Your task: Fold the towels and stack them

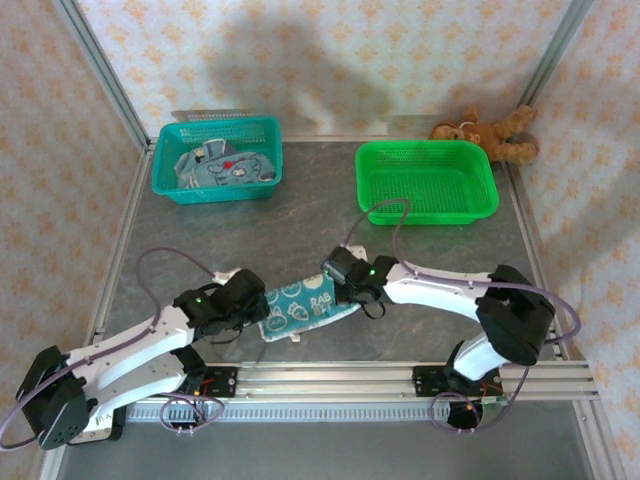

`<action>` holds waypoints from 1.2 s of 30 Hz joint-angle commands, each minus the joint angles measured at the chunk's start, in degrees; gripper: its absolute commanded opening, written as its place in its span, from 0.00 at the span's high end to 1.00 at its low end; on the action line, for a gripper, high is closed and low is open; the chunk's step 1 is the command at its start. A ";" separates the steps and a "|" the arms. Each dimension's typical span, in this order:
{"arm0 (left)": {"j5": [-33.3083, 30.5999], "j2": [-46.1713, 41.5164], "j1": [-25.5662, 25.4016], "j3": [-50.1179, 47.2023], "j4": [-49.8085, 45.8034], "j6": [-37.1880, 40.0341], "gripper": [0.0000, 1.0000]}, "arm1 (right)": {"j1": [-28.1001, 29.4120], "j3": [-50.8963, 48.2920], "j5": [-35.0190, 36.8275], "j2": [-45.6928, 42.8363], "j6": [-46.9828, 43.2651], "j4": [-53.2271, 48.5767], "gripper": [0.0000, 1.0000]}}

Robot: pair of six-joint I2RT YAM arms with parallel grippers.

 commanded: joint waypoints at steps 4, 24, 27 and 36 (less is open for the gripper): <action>-5.00 -2.14 0.93 6.78 -1.06 4.76 0.19 | -6.06 15.49 6.31 -1.24 -4.42 -14.45 1.00; -3.43 3.71 2.99 13.25 -2.36 10.11 0.00 | -24.14 65.60 5.38 25.45 -17.58 -32.03 1.00; -3.17 4.06 3.55 13.73 -2.75 10.63 0.00 | -26.15 68.31 4.99 26.76 -19.12 -32.99 1.00; -2.44 5.85 5.00 15.19 -2.38 12.11 0.00 | -32.12 74.23 4.59 27.85 -23.32 -35.29 1.00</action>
